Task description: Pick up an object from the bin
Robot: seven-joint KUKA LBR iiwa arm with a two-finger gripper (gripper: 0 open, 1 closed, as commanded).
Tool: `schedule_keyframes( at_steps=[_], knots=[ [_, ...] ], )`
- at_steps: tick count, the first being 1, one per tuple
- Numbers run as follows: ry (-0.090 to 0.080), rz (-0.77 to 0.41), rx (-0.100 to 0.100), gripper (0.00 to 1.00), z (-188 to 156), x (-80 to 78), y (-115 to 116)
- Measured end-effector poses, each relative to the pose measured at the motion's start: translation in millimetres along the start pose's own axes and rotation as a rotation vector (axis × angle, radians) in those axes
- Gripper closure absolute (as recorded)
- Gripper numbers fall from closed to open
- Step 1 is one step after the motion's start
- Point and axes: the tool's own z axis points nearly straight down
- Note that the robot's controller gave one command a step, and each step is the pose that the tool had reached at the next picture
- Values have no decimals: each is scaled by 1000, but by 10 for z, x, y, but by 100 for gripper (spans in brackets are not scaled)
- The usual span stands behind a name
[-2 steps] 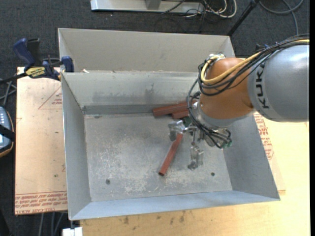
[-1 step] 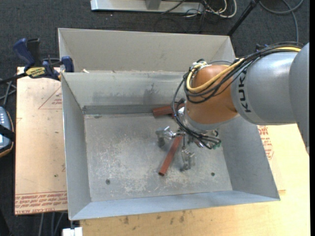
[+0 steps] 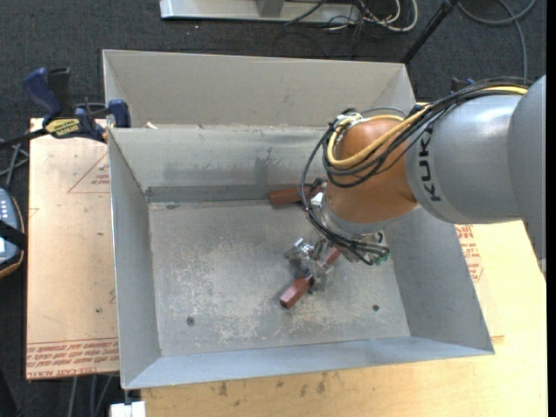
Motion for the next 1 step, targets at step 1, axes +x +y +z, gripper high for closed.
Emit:
schedule_keyframes(
  at_steps=[1],
  knots=[
    [0,0,0,100,0,0,0]
  ],
)
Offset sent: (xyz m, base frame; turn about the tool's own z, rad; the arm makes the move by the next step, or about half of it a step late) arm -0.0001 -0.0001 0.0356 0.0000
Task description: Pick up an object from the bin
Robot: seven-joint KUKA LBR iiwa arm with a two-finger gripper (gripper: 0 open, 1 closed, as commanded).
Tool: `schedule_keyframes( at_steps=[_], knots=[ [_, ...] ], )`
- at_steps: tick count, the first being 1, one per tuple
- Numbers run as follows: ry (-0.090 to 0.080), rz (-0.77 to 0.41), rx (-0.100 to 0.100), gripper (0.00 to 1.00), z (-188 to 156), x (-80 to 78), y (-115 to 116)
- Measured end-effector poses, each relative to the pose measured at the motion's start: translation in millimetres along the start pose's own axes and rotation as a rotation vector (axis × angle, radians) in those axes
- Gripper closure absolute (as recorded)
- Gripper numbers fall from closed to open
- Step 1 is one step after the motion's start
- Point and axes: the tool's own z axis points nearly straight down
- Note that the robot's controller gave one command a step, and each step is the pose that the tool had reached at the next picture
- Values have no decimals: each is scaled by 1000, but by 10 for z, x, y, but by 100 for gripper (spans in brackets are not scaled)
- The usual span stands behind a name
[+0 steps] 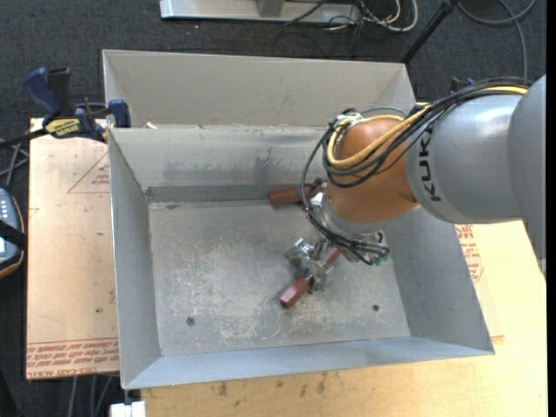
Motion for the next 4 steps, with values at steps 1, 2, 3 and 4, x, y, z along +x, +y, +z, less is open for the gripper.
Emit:
schedule_keyframes(
  at_steps=[1,2,3,4],
  knots=[
    [3,0,-2,100,-30,7,6],
    [4,1,-2,100,-122,6,8],
    [2,1,-1,100,-175,-2,4],
    [1,1,-1,100,-206,-4,5]
  ],
)
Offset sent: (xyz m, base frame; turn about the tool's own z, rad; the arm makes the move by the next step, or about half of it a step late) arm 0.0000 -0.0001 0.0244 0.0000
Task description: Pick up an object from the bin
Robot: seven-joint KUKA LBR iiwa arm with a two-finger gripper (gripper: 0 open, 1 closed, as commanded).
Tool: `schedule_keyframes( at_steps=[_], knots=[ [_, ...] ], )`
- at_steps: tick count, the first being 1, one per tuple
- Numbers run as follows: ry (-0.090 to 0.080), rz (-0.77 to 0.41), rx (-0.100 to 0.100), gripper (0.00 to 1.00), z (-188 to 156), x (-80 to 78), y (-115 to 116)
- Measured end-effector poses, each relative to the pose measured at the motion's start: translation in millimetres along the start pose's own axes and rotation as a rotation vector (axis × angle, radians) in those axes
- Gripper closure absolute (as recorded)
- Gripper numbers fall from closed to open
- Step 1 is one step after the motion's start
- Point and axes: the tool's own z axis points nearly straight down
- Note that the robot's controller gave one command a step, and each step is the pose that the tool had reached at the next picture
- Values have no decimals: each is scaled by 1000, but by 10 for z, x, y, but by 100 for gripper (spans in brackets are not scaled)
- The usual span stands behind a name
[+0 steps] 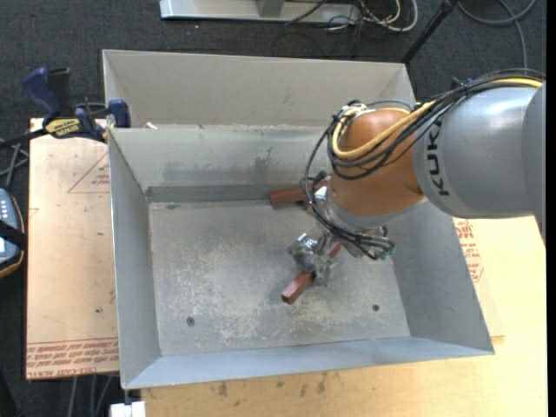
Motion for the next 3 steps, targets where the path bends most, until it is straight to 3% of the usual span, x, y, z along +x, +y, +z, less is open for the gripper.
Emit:
schedule_keyframes(
  at_steps=[3],
  knots=[
    [6,2,-5,100,-355,11,16]
  ],
)
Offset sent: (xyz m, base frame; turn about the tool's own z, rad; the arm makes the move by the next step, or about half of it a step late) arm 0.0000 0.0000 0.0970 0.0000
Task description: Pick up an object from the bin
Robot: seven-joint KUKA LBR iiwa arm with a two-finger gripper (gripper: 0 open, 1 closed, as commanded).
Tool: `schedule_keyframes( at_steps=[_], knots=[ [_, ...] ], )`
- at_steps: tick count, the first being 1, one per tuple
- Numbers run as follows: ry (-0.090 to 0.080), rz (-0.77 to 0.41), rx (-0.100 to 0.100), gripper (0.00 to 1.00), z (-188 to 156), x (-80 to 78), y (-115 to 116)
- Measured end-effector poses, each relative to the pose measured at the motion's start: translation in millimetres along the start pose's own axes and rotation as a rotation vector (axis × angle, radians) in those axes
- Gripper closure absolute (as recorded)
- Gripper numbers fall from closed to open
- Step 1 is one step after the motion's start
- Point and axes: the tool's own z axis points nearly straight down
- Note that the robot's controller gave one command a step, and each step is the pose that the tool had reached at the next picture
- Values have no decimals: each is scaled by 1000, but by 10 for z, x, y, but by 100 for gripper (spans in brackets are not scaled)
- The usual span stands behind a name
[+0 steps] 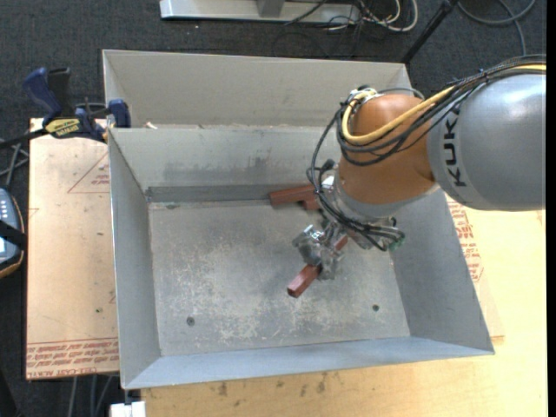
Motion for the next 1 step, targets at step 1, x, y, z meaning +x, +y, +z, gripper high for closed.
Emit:
schedule_keyframes(
  at_steps=[1],
  knots=[
    [-8,0,6,100,-119,-20,-14]
  ],
)
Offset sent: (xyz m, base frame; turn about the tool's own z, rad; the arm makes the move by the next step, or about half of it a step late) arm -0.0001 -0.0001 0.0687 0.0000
